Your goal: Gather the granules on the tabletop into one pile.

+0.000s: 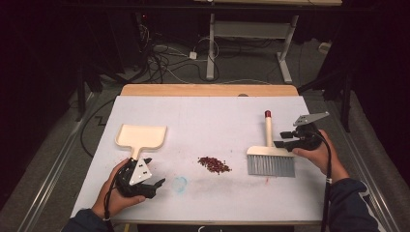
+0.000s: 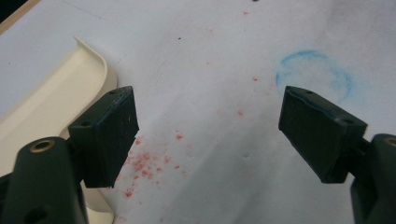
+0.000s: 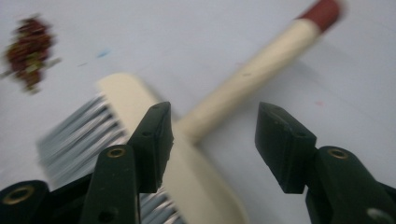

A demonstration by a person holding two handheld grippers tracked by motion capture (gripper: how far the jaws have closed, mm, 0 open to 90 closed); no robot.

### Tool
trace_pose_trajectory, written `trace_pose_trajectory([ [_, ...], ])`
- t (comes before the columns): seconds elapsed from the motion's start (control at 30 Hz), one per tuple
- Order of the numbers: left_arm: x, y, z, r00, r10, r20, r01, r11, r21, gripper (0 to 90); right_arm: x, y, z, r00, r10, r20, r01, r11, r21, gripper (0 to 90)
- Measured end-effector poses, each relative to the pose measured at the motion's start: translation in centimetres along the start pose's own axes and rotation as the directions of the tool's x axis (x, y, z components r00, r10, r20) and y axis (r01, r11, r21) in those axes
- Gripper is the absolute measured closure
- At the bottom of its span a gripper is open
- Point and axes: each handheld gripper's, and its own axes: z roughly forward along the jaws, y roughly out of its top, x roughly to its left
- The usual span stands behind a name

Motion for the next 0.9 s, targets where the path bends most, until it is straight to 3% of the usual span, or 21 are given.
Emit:
trace_pose_trajectory([
  [0.07,0.0,0.0,0.0,1.0,0.0,-0.001,0.0,1.0,0.001,18.9,-0.1,0.2,0.7,0.9962,0.056,0.067,-0.057,0.998,0.016,47.7],
  [0.13,0.0,0.0,0.0,1.0,0.002,0.0,-0.002,1.0,0.003,18.9,0.1,0.3,1.6,0.9919,0.101,0.077,-0.103,0.995,0.019,47.7],
  [0.27,-0.1,0.1,0.1,1.0,0.008,0.001,-0.008,1.0,0.006,18.9,1.1,0.9,3.5,0.985,0.129,0.115,-0.133,0.991,0.033,45.9],
  [0.43,-0.2,0.0,0.0,0.9999,0.012,0.003,-0.012,0.9999,0.006,19.0,2.1,1.5,6.2,0.9686,0.146,0.201,-0.173,0.977,0.123,45.3],
  [0.47,-0.2,0.0,0.0,0.9999,0.013,0.003,-0.013,0.9999,0.005,18.9,2.2,1.5,6.4,0.9652,0.146,0.217,-0.174,0.978,0.116,46.1],
  [0.67,-0.2,0.0,-0.1,0.9999,0.013,0.004,-0.013,0.9999,0.003,18.9,1.8,1.4,6.2,0.9714,0.145,0.188,-0.168,0.979,0.114,47.6],
  [0.9,-0.2,0.1,0.0,0.9999,0.014,0.004,-0.014,0.9999,0.006,19.0,1.6,1.5,6.3,0.9779,0.108,0.179,-0.13,0.985,0.116,46.4],
])
